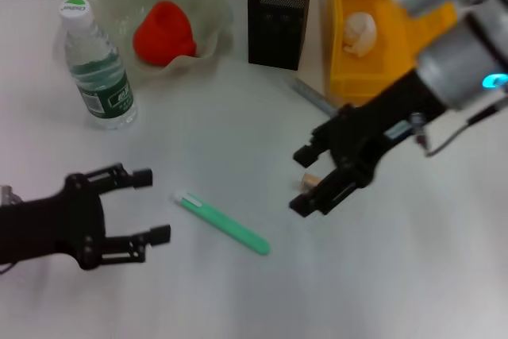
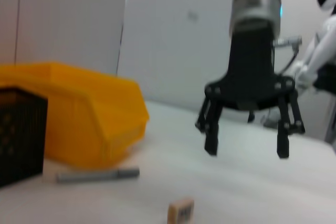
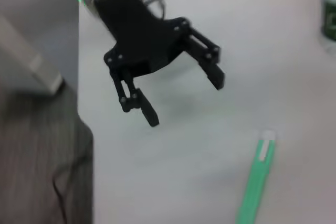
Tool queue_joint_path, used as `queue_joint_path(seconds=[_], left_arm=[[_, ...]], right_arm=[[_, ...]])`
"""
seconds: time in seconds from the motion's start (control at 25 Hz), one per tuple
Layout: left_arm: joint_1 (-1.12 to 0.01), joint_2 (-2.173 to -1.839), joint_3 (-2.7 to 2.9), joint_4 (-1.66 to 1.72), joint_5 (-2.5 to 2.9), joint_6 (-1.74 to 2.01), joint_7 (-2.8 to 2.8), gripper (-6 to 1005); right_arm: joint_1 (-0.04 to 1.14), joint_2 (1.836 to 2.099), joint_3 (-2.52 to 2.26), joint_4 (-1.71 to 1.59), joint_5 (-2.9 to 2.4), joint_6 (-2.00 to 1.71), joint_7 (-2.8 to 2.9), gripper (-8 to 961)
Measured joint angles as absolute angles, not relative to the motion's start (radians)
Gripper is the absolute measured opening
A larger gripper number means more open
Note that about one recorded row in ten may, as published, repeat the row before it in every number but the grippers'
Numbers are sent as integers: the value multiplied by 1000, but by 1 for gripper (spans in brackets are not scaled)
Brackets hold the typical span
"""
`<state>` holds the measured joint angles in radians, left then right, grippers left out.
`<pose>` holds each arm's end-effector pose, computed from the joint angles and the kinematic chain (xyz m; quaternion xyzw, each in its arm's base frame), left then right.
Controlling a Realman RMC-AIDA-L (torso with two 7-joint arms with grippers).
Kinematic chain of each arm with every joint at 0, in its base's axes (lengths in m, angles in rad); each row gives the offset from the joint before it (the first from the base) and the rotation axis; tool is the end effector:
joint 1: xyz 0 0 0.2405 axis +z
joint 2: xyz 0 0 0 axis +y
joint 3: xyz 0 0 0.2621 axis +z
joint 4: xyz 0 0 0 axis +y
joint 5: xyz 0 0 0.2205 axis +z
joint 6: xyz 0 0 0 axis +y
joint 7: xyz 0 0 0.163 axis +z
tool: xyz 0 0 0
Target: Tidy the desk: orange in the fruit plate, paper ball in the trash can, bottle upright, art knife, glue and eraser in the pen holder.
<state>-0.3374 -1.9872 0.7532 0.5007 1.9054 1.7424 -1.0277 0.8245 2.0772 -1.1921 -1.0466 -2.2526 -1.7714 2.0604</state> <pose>-0.3201 0.2631 -0.0082 -0.9442 -0.1504 -0.2724 0.1077 0.1286 0.3604 -0.0390 0.9845 -0.1526 0.0555 0.0670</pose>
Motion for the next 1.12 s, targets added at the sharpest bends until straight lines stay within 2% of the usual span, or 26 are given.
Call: queue_joint_path(seconds=[0.32, 0.68, 1.12], left_arm=[[-347, -2003, 750, 503, 1964, 1690, -1026, 863], [-347, -2003, 745, 503, 1961, 1698, -1021, 863], [-347, -2004, 744, 503, 1956, 1694, -1031, 864]], right_arm=[[907, 2088, -1524, -1017, -2250, -1557, 2114, 822], [892, 2092, -1840, -1003, -2157, -1252, 2127, 808], [891, 2092, -1899, -924, -2065, -1132, 2136, 791]])
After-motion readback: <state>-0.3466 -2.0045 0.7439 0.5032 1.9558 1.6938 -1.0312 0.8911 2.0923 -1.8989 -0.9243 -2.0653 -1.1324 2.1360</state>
